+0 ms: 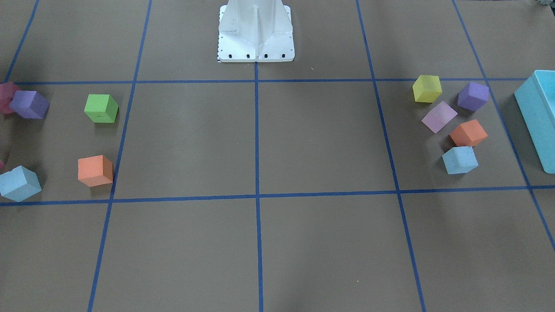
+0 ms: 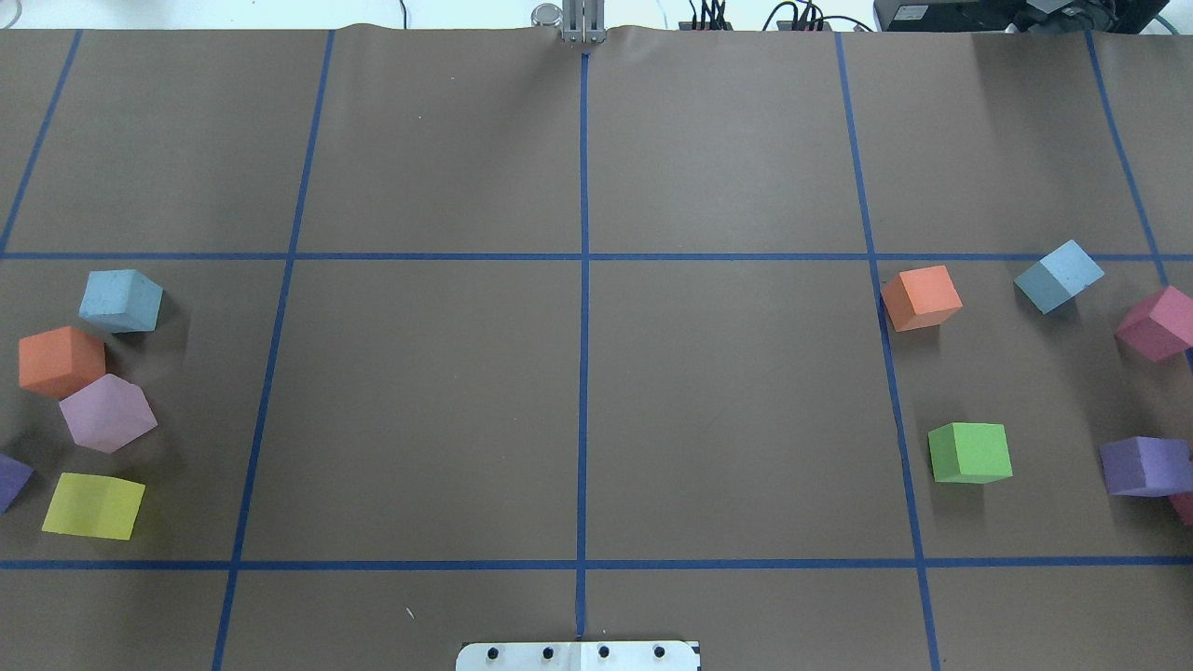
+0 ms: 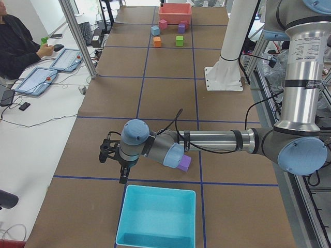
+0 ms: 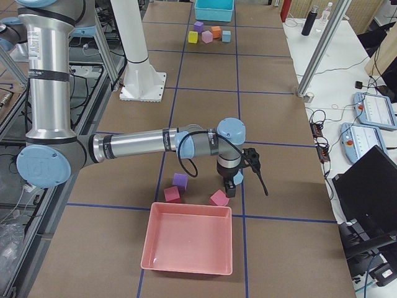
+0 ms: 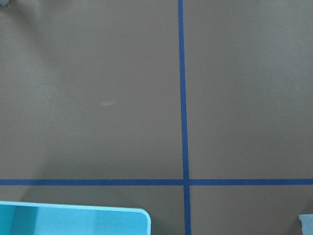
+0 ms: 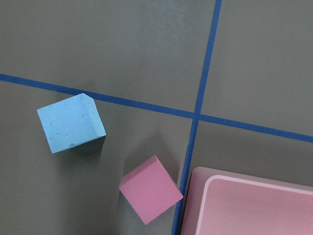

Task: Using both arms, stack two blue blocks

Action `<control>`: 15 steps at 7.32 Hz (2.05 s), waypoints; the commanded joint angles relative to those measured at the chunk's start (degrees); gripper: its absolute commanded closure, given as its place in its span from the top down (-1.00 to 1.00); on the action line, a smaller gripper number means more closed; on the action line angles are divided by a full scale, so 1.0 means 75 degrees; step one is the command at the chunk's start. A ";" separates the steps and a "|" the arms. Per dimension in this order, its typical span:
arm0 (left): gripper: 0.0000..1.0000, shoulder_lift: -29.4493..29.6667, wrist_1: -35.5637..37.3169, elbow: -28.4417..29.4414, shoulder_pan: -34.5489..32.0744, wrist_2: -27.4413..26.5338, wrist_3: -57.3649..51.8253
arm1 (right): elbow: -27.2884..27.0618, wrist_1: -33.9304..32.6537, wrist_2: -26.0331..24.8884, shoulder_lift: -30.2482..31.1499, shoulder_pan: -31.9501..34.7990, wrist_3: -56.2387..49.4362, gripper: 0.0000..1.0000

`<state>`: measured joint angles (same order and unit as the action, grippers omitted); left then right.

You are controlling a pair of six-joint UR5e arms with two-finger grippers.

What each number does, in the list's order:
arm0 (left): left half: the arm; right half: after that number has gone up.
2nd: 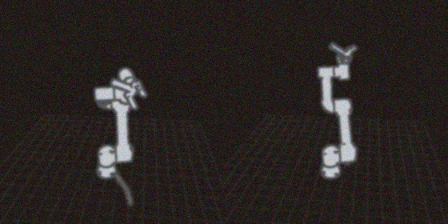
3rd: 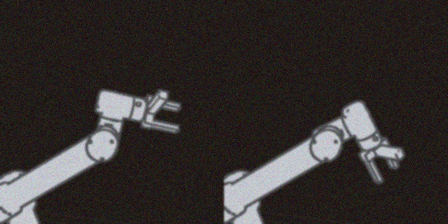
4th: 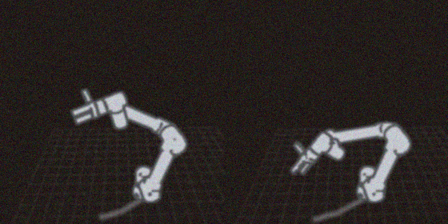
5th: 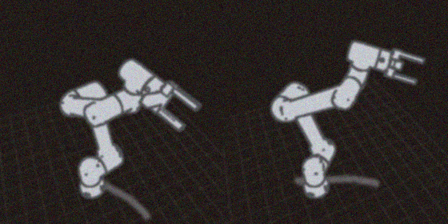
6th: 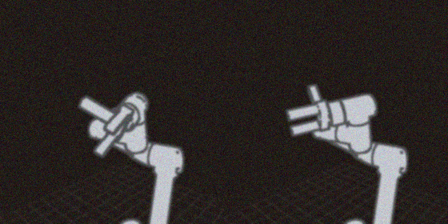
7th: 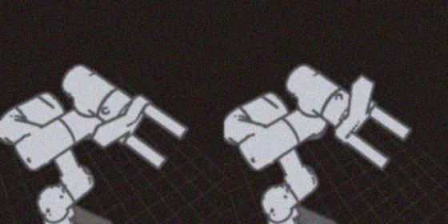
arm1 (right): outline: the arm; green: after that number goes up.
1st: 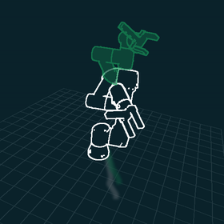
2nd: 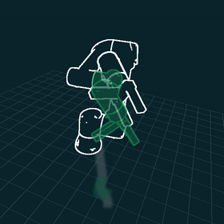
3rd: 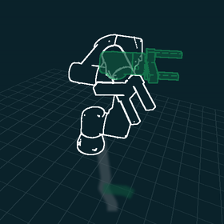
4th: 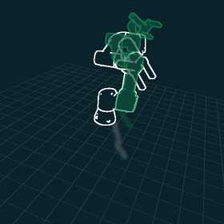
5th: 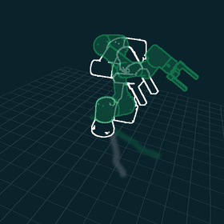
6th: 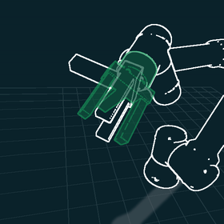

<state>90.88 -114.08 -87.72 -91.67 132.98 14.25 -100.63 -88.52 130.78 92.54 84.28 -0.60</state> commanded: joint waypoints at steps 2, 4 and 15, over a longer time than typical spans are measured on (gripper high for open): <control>0.95 0.0012 0.0012 0.0000 0.0000 0.0000 -0.0002 | 0.0046 0.0247 0.0340 0.0188 0.0001 -0.0025 0.98; 0.95 0.0012 0.0012 0.0000 0.0000 0.0000 0.0021 | 0.0046 0.0247 0.0363 0.0211 0.0001 -0.0025 0.98; 0.95 0.0012 0.0023 -0.0023 0.0000 0.0023 -0.0002 | 0.1580 0.0728 -0.0667 -0.1757 -0.2224 0.0174 0.98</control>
<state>90.97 -113.88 -87.91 -91.67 133.15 14.30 -89.80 -83.58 127.11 79.82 69.36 1.45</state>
